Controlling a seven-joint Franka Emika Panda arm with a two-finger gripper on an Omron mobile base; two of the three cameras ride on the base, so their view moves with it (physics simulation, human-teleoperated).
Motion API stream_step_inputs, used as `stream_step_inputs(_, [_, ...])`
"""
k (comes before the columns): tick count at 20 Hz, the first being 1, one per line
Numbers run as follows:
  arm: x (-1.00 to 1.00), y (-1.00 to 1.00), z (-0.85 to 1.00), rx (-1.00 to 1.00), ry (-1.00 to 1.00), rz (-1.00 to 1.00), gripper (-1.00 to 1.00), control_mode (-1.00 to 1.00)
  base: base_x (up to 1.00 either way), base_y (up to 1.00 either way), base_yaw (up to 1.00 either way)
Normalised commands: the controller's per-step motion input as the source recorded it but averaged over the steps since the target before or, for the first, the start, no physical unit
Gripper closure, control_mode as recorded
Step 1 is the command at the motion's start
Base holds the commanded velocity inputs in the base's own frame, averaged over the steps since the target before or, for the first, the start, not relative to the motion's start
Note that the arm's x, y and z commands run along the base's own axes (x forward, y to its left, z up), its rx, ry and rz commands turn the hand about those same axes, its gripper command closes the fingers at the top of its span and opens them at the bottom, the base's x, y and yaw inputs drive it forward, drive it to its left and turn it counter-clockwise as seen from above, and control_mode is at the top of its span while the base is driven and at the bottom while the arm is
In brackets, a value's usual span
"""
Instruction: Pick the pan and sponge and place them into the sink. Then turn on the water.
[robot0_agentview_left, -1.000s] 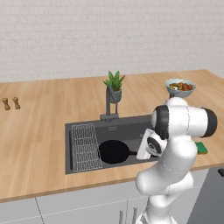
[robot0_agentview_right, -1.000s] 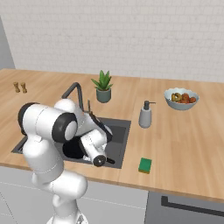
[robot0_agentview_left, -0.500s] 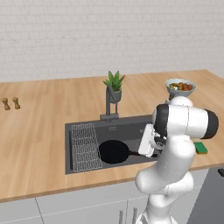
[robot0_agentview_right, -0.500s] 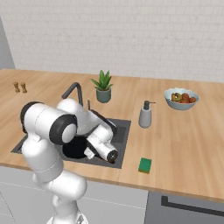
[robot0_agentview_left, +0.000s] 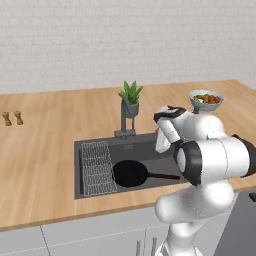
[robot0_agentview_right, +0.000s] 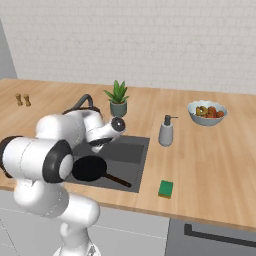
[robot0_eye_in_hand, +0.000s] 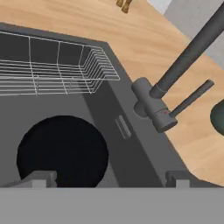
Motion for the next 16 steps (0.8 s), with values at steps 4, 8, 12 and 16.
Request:
stream_step_inputs(4, [-0.39,-0.37,0.96,-0.16,0.19,0.00,-1.00,-1.00,0.00,0.00,0.00])
stream_step_inputs(8, [-0.55,-0.39,0.86,-0.16,0.03,0.00,-1.00,-1.00,0.00,0.00,0.00])
stream_step_inputs(12, [-0.62,-0.41,0.72,-0.20,0.02,0.00,-1.00,-1.00,0.00,0.00,0.00])
stream_step_inputs(16, [-0.77,-0.26,0.23,-0.23,0.00,-0.01,-1.00,-1.00,0.00,0.00,0.00])
